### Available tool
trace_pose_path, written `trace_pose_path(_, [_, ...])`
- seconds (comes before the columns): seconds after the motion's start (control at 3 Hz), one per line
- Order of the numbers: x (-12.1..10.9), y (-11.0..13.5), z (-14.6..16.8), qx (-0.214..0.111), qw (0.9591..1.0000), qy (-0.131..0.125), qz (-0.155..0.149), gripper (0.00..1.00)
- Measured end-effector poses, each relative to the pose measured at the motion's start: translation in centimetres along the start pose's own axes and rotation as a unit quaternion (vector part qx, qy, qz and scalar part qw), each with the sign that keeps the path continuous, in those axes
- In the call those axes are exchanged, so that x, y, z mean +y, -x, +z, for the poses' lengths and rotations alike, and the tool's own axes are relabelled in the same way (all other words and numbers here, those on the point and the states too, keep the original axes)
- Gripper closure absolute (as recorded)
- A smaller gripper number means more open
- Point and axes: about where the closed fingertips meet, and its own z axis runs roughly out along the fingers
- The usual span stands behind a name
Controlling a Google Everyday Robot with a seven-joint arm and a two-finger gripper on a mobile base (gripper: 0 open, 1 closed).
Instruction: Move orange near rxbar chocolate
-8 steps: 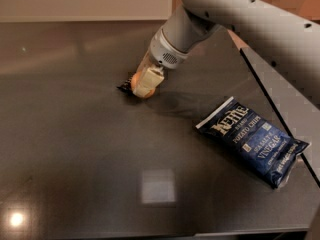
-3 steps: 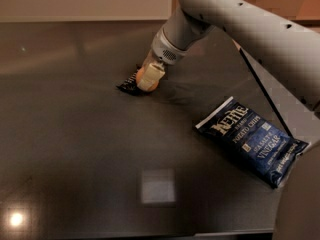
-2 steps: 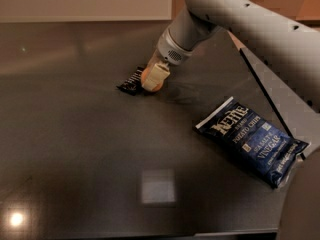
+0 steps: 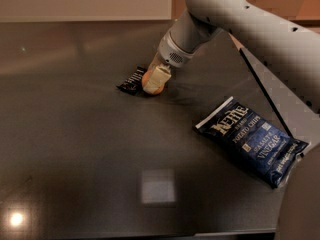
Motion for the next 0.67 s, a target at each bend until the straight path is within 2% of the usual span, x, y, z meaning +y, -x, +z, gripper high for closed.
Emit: trace_pose_path(0.67, [0.15, 0.09, 0.40, 0.001, 1.0000, 0.004, -0.001, 0.13])
